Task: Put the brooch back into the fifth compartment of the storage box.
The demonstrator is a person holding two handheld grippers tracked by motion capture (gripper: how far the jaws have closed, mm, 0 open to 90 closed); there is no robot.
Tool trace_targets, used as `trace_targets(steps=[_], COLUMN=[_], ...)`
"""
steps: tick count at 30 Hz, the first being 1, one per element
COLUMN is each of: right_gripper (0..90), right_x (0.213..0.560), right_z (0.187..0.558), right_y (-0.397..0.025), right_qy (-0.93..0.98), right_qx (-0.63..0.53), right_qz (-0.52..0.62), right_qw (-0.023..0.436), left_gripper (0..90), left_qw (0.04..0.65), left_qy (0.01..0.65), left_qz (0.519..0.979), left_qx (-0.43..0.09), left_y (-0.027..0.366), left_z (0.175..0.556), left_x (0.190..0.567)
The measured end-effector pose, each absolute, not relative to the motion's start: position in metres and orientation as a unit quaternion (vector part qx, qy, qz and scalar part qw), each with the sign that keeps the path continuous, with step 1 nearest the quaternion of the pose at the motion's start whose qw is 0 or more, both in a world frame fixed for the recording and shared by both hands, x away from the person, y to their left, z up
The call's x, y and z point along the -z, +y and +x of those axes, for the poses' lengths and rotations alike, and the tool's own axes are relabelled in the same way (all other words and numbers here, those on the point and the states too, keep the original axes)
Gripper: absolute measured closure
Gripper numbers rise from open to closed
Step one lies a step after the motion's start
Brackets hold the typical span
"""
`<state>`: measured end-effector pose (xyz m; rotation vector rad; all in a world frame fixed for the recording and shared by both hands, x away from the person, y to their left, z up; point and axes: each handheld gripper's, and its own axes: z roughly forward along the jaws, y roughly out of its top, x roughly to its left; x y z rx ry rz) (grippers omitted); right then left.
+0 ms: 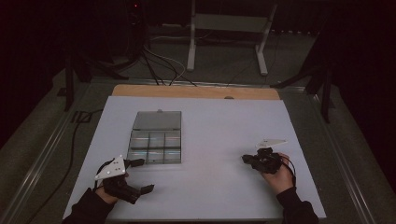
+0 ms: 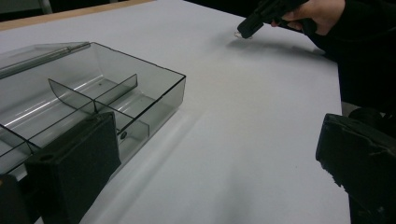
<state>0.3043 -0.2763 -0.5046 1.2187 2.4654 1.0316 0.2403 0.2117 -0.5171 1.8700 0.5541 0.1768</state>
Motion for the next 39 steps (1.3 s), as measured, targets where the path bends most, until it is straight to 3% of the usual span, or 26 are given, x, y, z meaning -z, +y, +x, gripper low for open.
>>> trace_targets(steps=[39], right_gripper=[85.0], right_x=[0.476], right_z=[0.321], right_y=[-0.193], right_qy=[0.857], right_qx=[-0.373], right_qz=[0.349], right_qw=[0.069], left_gripper=[1.0], left_qw=[0.558], left_qy=[0.232], left_qz=[0.793], left_qx=[-0.073], left_y=[0.212], left_z=[0.239], left_x=[0.518])
